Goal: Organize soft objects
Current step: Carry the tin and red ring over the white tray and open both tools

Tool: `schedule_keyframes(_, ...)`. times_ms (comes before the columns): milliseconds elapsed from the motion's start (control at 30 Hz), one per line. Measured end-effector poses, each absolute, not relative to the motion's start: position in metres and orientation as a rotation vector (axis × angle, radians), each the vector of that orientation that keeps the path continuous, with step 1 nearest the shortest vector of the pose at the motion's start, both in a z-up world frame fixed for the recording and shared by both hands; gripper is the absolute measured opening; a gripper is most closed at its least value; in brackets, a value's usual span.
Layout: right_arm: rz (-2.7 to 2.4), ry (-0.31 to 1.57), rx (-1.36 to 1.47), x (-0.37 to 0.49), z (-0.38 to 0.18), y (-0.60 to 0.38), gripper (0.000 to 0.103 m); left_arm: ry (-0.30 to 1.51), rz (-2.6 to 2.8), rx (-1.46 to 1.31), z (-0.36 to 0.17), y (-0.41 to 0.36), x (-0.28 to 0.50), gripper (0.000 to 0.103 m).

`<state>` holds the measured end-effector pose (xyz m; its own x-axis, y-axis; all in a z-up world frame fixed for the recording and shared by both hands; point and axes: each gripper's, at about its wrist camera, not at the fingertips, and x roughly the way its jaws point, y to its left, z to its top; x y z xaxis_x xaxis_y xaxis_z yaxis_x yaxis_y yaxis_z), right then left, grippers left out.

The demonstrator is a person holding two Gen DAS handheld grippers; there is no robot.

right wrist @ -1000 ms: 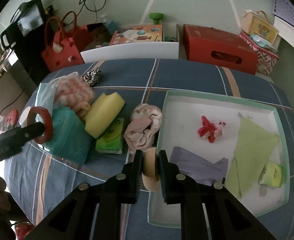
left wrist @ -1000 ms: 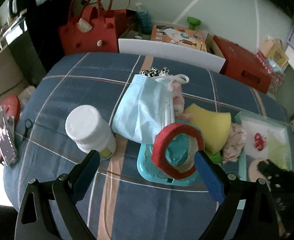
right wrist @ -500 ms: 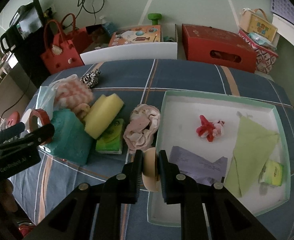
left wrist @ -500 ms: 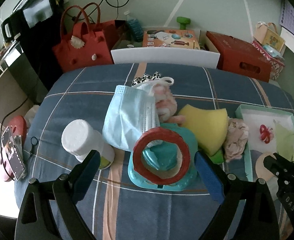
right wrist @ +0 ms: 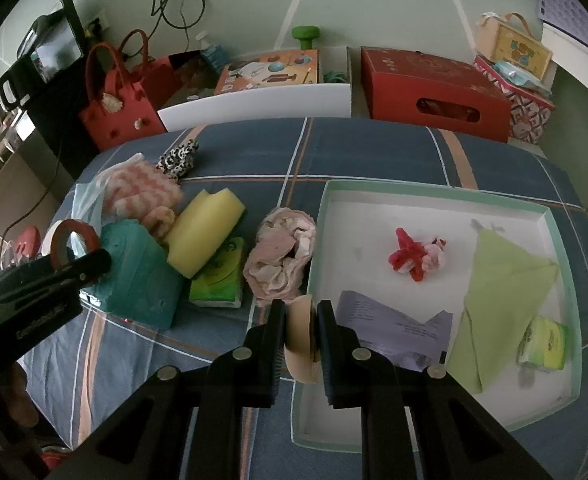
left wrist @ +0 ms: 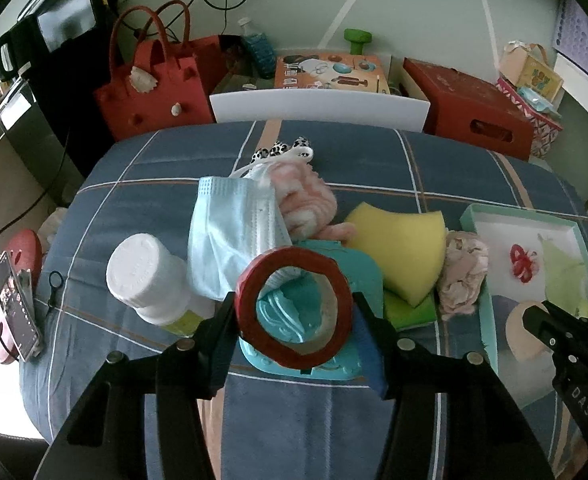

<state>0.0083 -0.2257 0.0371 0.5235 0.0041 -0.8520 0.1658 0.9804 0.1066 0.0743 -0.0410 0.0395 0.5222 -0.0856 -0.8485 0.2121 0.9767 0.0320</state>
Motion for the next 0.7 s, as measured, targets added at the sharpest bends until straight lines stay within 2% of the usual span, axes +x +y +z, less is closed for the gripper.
schedule_keyframes(700, -0.104, 0.981, 0.218, 0.002, 0.048, -0.237, 0.017, 0.932, -0.255, 0.120, 0.067, -0.050, 0.056, 0.055)
